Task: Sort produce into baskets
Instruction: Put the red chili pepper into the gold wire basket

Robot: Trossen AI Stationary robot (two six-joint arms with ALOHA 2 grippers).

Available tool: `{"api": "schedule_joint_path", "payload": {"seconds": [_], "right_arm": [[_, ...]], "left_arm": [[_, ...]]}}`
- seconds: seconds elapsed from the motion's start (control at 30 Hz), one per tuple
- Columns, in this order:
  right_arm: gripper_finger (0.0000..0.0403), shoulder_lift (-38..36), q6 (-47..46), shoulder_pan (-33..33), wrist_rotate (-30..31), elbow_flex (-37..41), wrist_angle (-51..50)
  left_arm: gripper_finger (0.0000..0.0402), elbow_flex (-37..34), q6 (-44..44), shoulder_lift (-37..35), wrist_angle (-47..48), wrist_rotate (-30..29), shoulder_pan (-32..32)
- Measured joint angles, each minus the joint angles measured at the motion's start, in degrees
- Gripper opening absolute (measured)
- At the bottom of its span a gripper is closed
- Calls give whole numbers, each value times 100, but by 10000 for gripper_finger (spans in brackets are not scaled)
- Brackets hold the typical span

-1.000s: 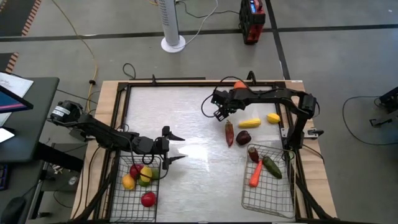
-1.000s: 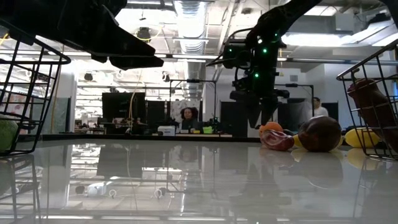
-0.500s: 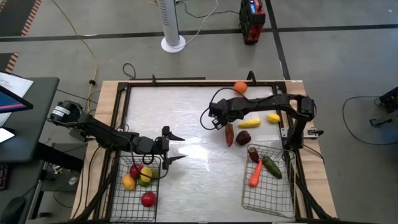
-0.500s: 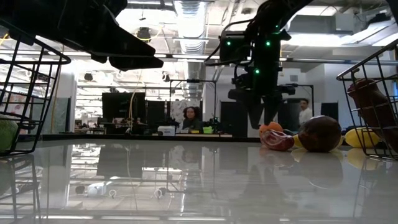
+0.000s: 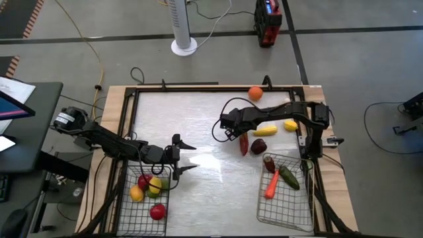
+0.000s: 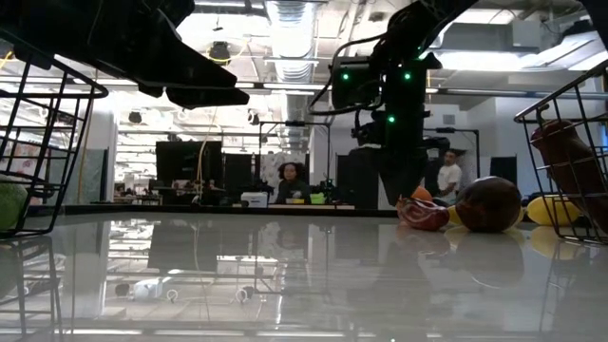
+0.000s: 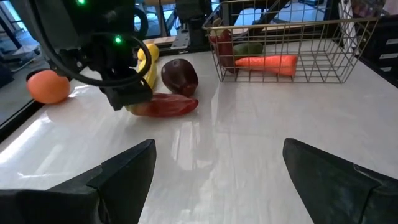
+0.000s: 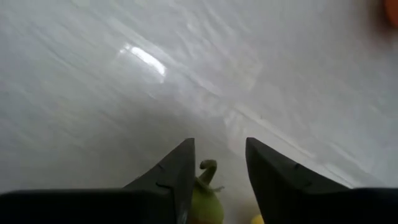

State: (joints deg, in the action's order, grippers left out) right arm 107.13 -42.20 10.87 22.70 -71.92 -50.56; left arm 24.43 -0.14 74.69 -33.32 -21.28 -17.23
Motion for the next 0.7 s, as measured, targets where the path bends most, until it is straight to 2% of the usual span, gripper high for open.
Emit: {"api": "schedule_joint_path", "payload": {"seconds": [0.47, 0.7], "right_arm": [[96, 4, 55, -77, -115, 0, -169], [17, 4, 305, -79, -182, 0, -162]], "left_arm": [[341, 0, 0, 1, 35, -7, 0], [341, 0, 4, 1, 37, -16, 0]]}}
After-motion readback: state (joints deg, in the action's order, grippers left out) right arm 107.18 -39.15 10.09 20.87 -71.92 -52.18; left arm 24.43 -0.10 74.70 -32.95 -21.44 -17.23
